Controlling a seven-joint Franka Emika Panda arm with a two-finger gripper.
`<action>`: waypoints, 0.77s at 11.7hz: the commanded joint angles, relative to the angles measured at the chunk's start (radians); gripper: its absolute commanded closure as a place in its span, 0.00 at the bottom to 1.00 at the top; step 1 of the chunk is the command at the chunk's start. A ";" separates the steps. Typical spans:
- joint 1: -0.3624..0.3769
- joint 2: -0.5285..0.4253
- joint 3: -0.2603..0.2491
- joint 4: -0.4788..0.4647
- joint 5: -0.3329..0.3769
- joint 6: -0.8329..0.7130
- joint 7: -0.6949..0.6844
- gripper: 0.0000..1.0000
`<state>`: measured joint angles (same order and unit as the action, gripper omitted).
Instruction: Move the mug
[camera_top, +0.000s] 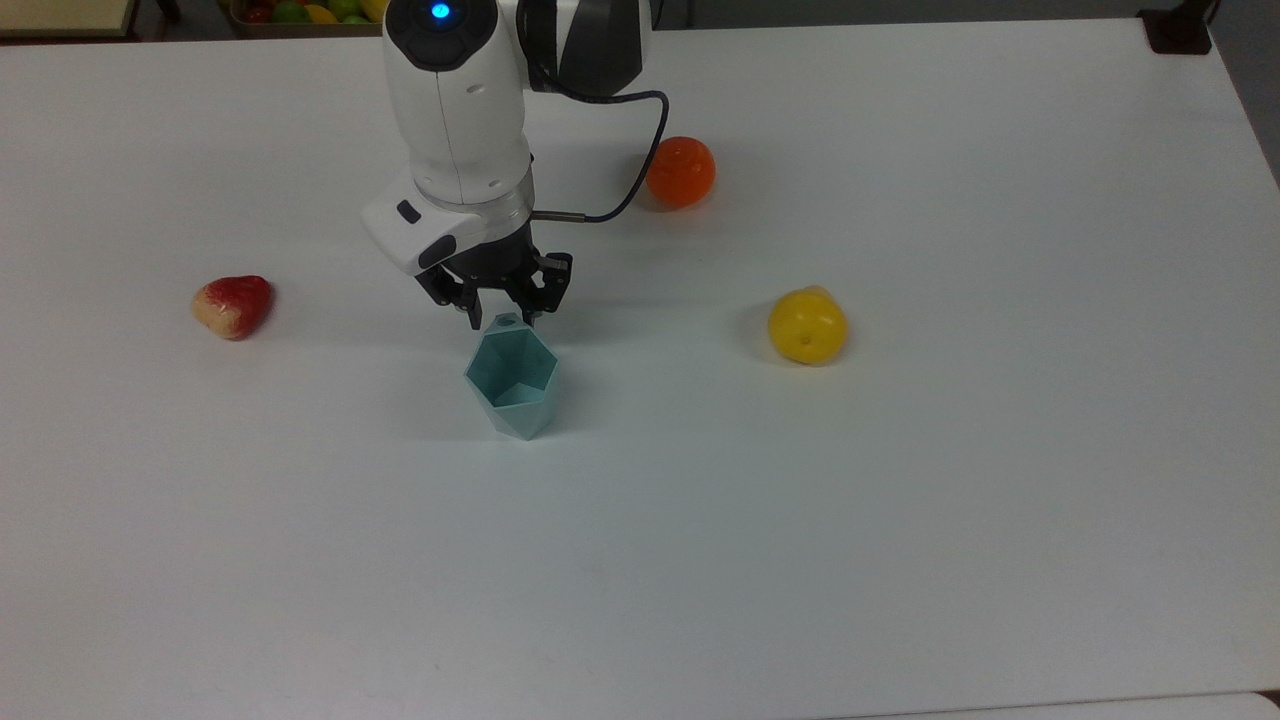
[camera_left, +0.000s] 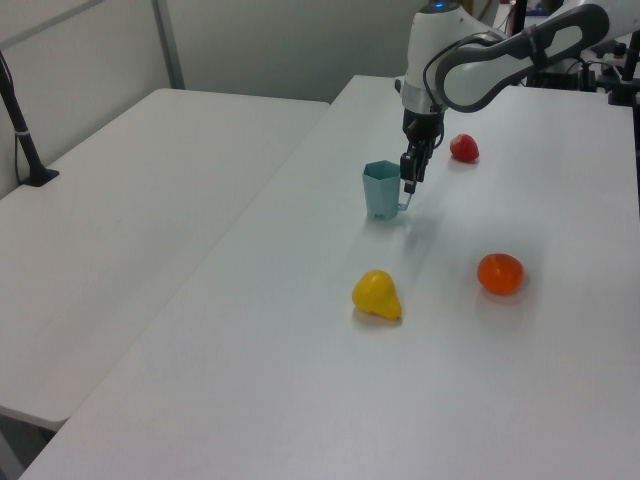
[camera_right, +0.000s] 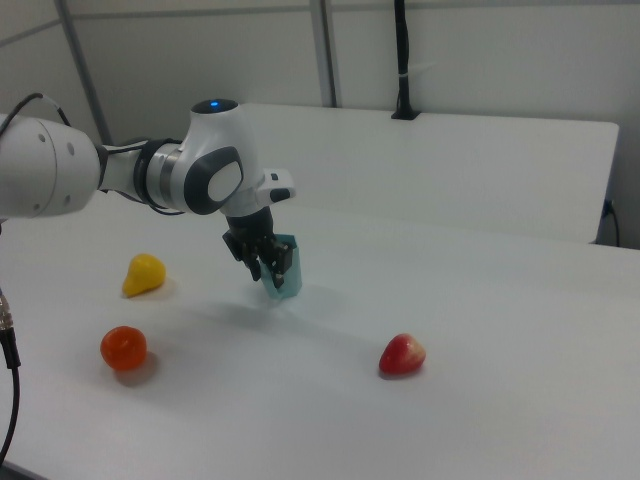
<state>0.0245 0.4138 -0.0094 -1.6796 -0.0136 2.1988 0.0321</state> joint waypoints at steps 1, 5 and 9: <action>0.009 0.003 -0.011 -0.005 -0.023 0.033 -0.026 0.60; 0.011 0.003 -0.009 -0.005 -0.028 0.033 -0.034 0.81; 0.012 0.000 -0.009 -0.003 -0.028 0.032 -0.034 0.89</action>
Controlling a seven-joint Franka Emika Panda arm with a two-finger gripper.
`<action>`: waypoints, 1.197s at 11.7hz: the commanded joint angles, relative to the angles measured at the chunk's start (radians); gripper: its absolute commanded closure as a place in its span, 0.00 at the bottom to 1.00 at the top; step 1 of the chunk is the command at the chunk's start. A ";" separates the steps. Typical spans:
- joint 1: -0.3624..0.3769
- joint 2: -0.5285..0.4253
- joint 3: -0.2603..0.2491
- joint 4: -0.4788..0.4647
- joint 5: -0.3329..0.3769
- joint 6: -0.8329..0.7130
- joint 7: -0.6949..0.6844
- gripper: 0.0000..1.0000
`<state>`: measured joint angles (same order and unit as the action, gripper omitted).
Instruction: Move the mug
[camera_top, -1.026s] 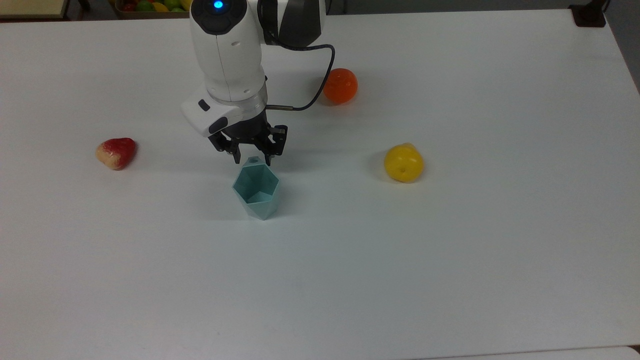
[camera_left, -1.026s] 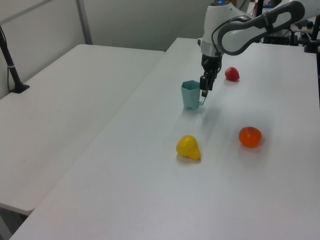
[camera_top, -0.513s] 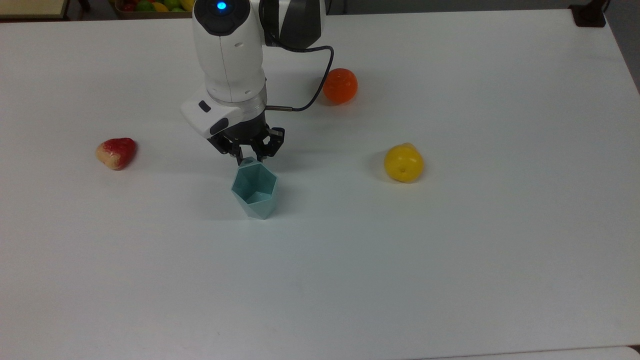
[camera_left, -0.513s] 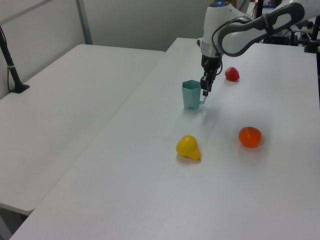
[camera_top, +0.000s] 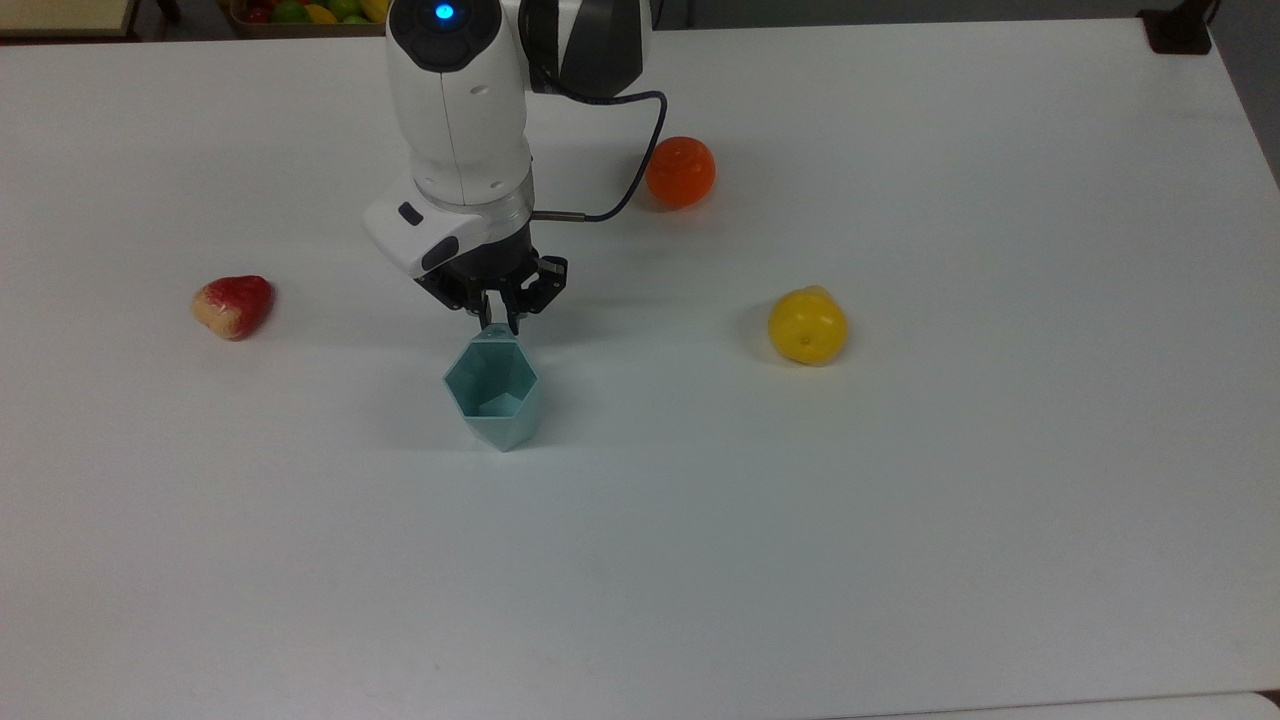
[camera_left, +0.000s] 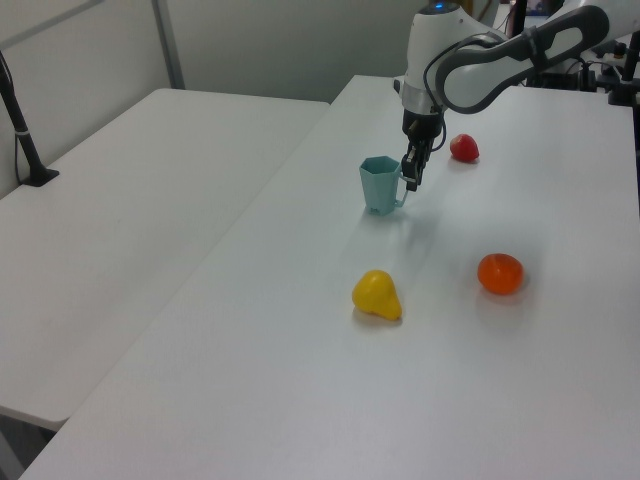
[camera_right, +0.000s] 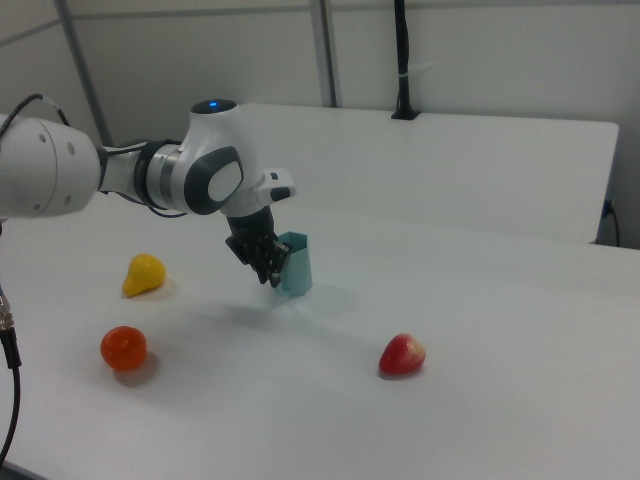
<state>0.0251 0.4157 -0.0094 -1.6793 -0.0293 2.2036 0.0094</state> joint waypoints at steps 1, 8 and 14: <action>0.012 -0.002 -0.009 -0.004 -0.012 0.027 -0.009 0.91; 0.012 -0.086 -0.007 -0.022 -0.009 0.010 0.001 0.98; 0.074 -0.316 0.028 -0.247 0.002 0.002 0.003 0.99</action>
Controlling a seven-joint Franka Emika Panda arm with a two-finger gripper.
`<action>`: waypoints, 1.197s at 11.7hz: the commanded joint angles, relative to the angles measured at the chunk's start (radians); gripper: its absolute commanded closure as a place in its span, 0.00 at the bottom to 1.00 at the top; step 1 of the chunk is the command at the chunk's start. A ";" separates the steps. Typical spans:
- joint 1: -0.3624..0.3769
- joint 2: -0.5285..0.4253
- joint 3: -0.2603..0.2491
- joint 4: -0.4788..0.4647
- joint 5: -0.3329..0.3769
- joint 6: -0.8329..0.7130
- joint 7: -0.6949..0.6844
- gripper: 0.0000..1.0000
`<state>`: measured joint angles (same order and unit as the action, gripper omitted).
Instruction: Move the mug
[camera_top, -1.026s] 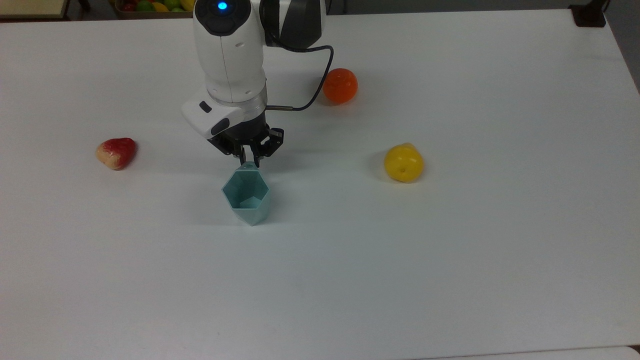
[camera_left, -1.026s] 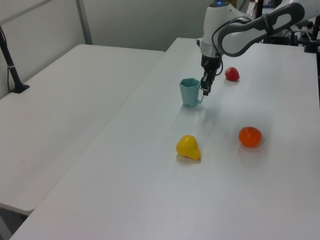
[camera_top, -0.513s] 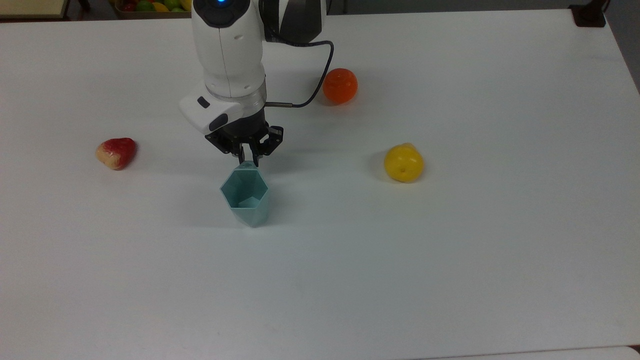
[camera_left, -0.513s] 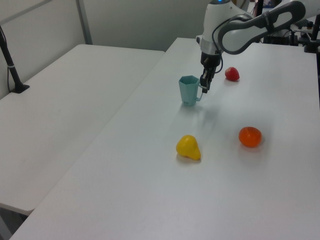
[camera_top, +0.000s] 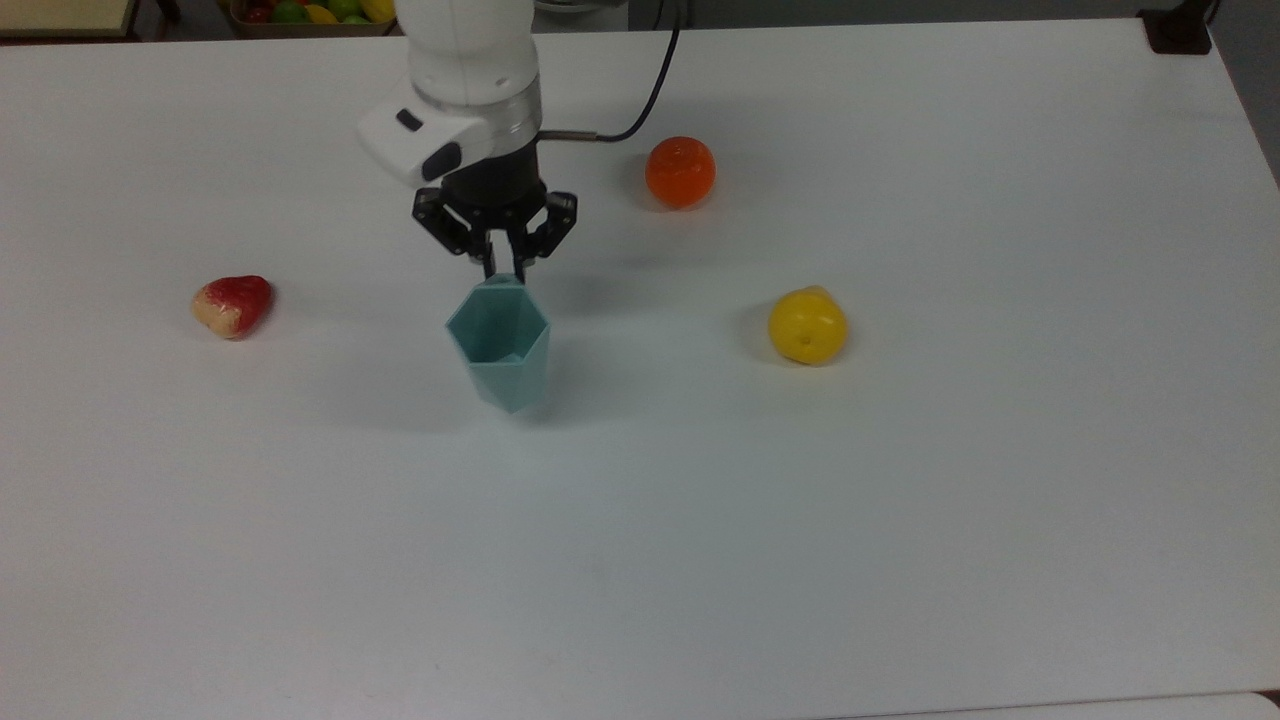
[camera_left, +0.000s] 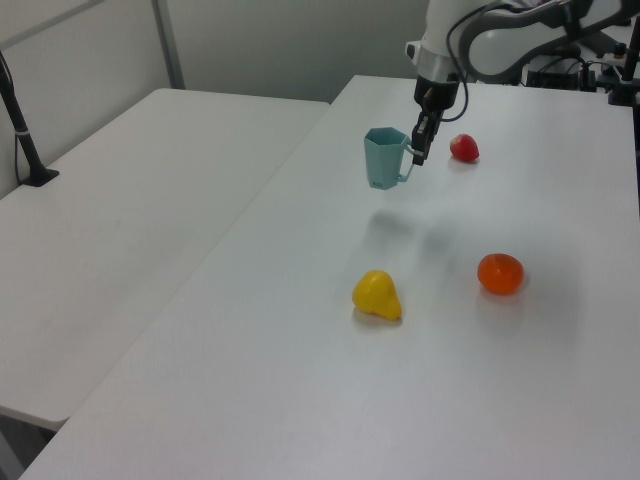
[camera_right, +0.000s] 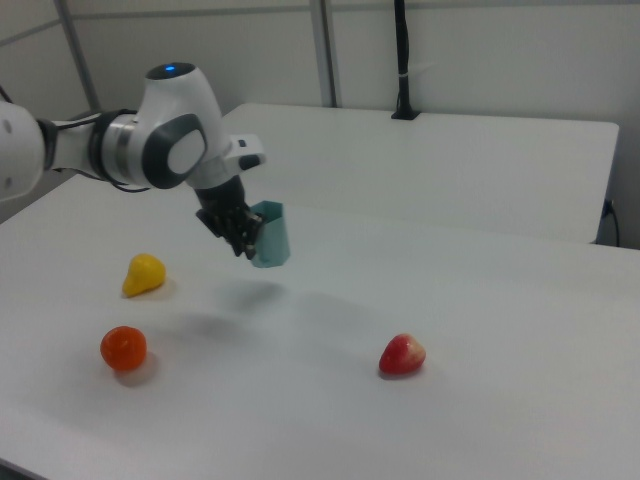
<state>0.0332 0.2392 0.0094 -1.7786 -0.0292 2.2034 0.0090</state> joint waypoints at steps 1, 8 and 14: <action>0.101 -0.165 0.009 -0.177 0.003 -0.005 0.005 0.99; 0.266 -0.121 0.009 -0.223 0.002 -0.022 0.106 0.98; 0.266 -0.069 0.043 -0.217 -0.009 -0.016 0.126 0.93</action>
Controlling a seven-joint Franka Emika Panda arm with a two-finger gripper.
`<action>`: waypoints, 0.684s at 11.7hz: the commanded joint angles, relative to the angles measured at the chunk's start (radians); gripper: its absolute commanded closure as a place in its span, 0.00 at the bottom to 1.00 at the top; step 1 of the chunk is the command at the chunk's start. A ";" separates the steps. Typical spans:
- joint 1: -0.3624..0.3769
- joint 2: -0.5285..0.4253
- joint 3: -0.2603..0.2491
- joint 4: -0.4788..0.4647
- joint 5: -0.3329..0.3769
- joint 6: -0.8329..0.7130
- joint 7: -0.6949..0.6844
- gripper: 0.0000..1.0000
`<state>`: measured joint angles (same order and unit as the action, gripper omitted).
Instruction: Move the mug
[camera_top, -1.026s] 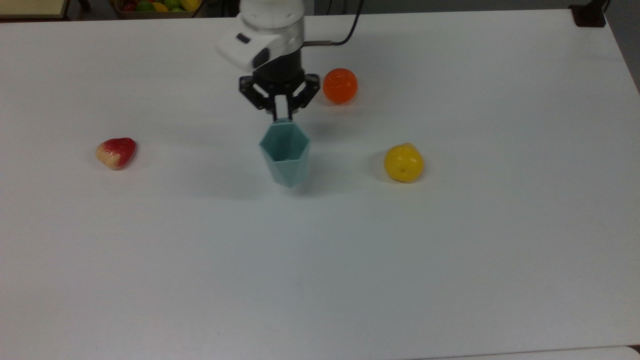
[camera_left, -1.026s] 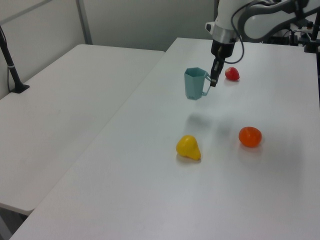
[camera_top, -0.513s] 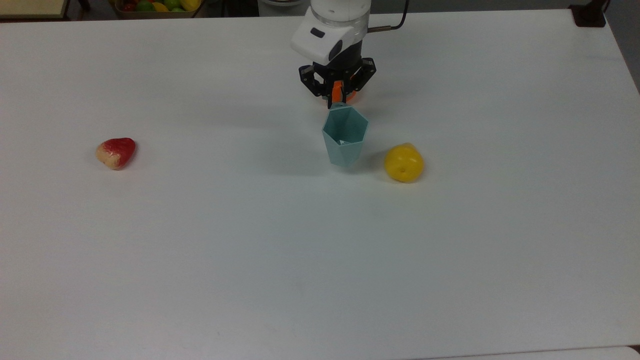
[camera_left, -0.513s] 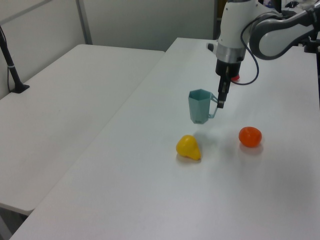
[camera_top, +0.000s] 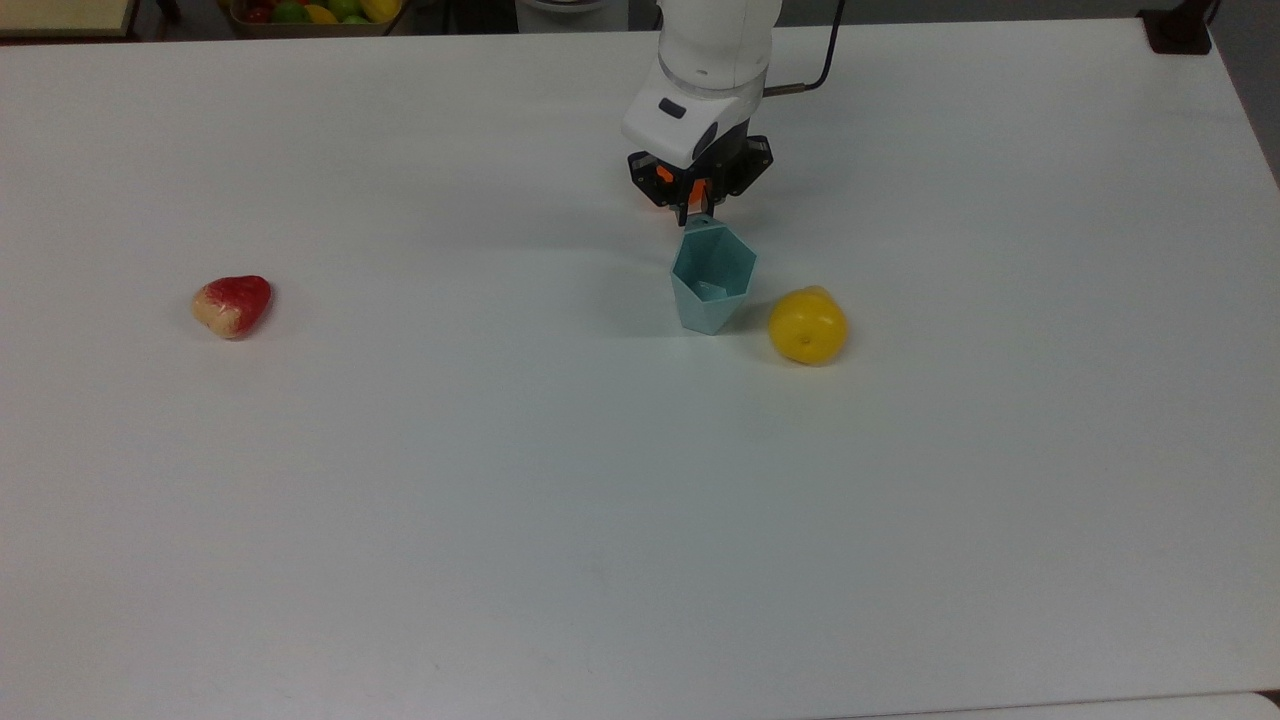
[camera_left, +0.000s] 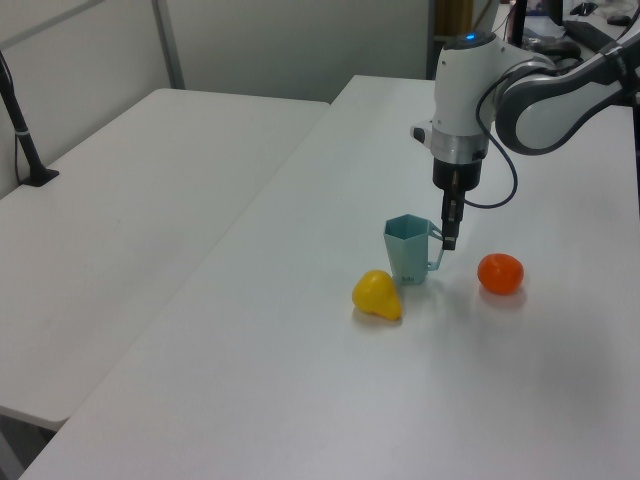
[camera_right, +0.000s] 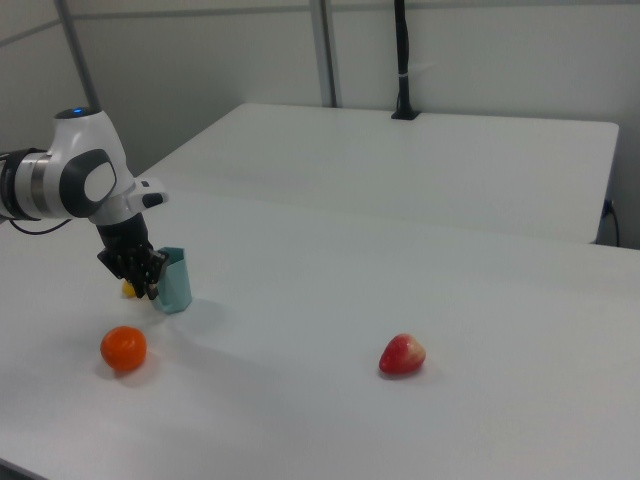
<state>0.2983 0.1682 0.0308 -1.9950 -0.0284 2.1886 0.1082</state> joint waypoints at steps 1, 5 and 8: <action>-0.004 0.007 0.023 -0.001 -0.010 -0.001 0.027 0.89; -0.005 0.017 0.023 0.010 -0.010 -0.010 0.030 0.37; -0.016 0.001 0.023 0.056 -0.010 -0.100 0.064 0.02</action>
<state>0.2955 0.1867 0.0436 -1.9860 -0.0285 2.1803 0.1321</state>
